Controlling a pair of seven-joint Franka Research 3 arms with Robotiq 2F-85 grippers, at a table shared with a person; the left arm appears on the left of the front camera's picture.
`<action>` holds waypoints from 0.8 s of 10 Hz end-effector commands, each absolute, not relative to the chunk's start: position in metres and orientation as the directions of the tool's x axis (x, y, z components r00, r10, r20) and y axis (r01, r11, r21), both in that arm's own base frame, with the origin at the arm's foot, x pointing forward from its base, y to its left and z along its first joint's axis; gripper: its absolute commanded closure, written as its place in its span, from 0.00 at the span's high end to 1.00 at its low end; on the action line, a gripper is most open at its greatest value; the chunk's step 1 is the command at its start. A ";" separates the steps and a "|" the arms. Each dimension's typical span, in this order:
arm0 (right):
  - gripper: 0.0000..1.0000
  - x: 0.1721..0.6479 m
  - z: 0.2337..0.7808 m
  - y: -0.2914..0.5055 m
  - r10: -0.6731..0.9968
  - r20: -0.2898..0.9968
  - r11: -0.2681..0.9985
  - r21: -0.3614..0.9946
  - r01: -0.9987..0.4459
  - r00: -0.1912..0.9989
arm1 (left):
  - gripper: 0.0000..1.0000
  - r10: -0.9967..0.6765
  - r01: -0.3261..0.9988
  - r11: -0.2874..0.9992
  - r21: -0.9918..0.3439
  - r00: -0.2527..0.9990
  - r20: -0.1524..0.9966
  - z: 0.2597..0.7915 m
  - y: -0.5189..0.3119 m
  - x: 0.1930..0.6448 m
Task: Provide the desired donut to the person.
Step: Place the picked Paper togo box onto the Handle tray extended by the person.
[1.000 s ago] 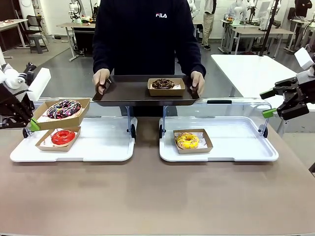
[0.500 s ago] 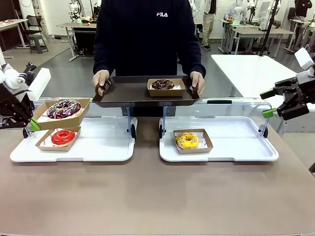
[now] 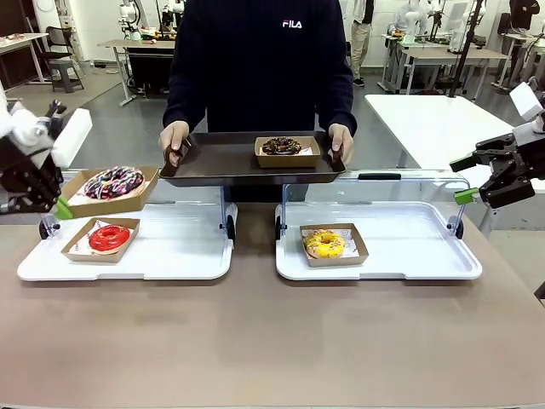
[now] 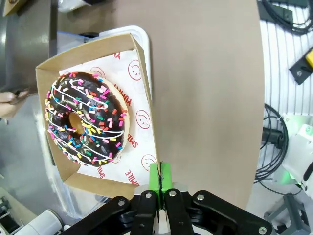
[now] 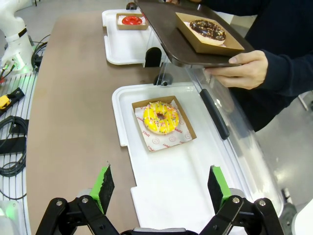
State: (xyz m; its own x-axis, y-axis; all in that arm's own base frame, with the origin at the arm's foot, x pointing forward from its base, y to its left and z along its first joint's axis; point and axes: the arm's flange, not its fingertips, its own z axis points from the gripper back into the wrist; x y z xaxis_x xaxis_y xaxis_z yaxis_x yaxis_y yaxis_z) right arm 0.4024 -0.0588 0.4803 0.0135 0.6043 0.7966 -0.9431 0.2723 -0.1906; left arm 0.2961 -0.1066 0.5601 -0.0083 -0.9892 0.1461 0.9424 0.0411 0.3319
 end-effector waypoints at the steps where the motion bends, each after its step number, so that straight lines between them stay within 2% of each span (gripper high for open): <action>1: 1.00 0.403 0.479 -0.058 0.589 0.808 0.269 -0.195 -0.943 0.001 | 0.01 -0.979 0.949 0.131 0.287 0.078 0.191 0.604 -0.147 0.329; 5: 1.00 0.403 0.479 -0.058 0.589 0.808 0.269 -0.195 -0.943 0.001 | 0.01 -0.978 0.958 0.136 0.253 0.088 0.192 0.640 -0.233 0.410; 6: 1.00 0.403 0.479 -0.058 0.589 0.808 0.269 -0.195 -0.943 0.001 | 0.01 -0.983 0.960 0.129 0.249 0.091 0.157 0.632 -0.254 0.430; 7: 1.00 0.403 0.479 -0.058 0.589 0.808 0.269 -0.195 -0.943 0.001 | 0.01 -0.988 0.943 0.150 0.298 0.129 0.091 0.619 -0.273 0.450; 8: 1.00 0.403 0.479 -0.058 0.589 0.808 0.269 -0.195 -0.943 0.001 | 0.01 -0.995 0.955 0.087 0.284 0.071 0.065 0.601 -0.287 0.466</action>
